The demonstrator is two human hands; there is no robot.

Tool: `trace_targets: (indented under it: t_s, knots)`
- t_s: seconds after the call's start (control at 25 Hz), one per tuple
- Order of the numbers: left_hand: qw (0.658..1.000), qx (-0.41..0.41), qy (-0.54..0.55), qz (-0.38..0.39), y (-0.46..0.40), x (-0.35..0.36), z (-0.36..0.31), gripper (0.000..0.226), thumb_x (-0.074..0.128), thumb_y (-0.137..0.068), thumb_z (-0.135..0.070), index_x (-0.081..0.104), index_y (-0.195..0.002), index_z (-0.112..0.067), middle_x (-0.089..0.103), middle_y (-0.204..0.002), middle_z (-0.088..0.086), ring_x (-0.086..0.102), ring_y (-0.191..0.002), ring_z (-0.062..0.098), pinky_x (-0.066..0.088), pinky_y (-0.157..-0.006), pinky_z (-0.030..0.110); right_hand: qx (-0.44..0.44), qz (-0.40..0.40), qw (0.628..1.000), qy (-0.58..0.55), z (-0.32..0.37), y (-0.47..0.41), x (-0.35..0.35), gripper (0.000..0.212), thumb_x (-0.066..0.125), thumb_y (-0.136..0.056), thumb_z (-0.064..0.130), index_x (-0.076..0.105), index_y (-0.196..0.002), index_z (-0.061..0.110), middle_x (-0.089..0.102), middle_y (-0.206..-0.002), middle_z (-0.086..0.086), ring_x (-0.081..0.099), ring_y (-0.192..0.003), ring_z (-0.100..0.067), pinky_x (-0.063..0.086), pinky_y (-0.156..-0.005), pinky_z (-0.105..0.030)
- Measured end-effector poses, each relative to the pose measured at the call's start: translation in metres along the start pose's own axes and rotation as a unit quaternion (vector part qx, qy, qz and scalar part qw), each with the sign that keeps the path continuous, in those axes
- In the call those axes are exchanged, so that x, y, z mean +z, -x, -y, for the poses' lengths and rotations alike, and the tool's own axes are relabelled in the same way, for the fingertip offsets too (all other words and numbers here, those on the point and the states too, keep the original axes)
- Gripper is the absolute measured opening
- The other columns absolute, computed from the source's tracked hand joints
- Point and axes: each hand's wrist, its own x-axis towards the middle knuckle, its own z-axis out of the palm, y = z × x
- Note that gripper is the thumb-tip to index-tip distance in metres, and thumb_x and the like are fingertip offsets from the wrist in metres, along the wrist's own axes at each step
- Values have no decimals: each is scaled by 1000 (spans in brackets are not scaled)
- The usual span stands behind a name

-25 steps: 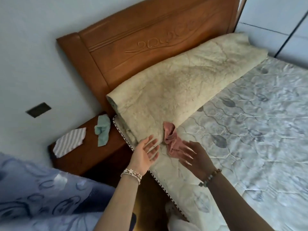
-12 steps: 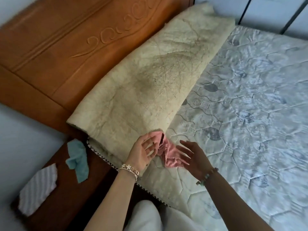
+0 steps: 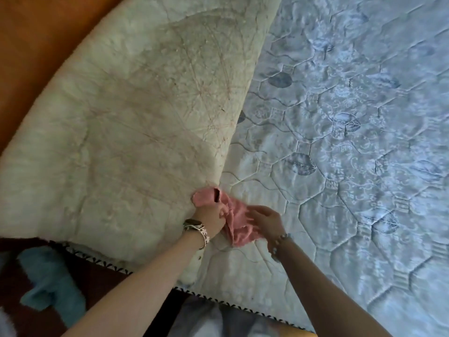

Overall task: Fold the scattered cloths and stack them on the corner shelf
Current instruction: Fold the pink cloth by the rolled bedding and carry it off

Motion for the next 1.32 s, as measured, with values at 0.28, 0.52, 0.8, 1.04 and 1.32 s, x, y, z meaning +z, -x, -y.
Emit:
trace_targets:
  t_s: [0.28,0.52,0.8,1.04,1.32]
  knots:
    - [930,85,-357,12,-38,77,39,39,37,-78,-17,75,-89,-17,68,-73,-1,66,-63,14,49,-54,23,-62,-27,959,276,-91,-79,78,48,65,-84,28,49,-127,12,67,-109,-11,63,-102,-29,52,-88,-37]
    - [898,147,-414,19,-44,67,50,21,67,-75,-28,72,-95,-21,70,-88,-6,66,-79,12,50,-63,24,-51,-108,986,118,-77,-80,56,12,59,-81,15,70,-86,14,72,-79,-4,67,-75,-20,59,-73,-41]
    - [893,206,-392,-83,-63,18,22,19,60,-63,-14,75,-73,-21,70,-75,-1,67,-73,23,51,-60,35,-2,-168,973,-155,-3,-61,-45,14,67,-81,13,69,-69,18,66,-71,-3,60,-76,-19,49,-72,-29]
    - [928,124,-342,-79,-103,-40,-32,29,52,-92,-19,64,-116,-28,71,-107,4,66,-101,26,46,-79,32,-70,-148,967,-196,17,-72,-123,11,76,-80,23,75,-88,17,73,-92,-6,65,-88,-22,53,-78,-31]
    - [944,135,-231,-191,-119,-92,-143,20,48,-95,-12,61,-110,-10,68,-102,17,64,-94,36,39,-65,36,-133,-164,952,-223,74,-97,-197,8,69,-87,29,69,-84,21,67,-93,-7,59,-77,-18,47,-57,-26]
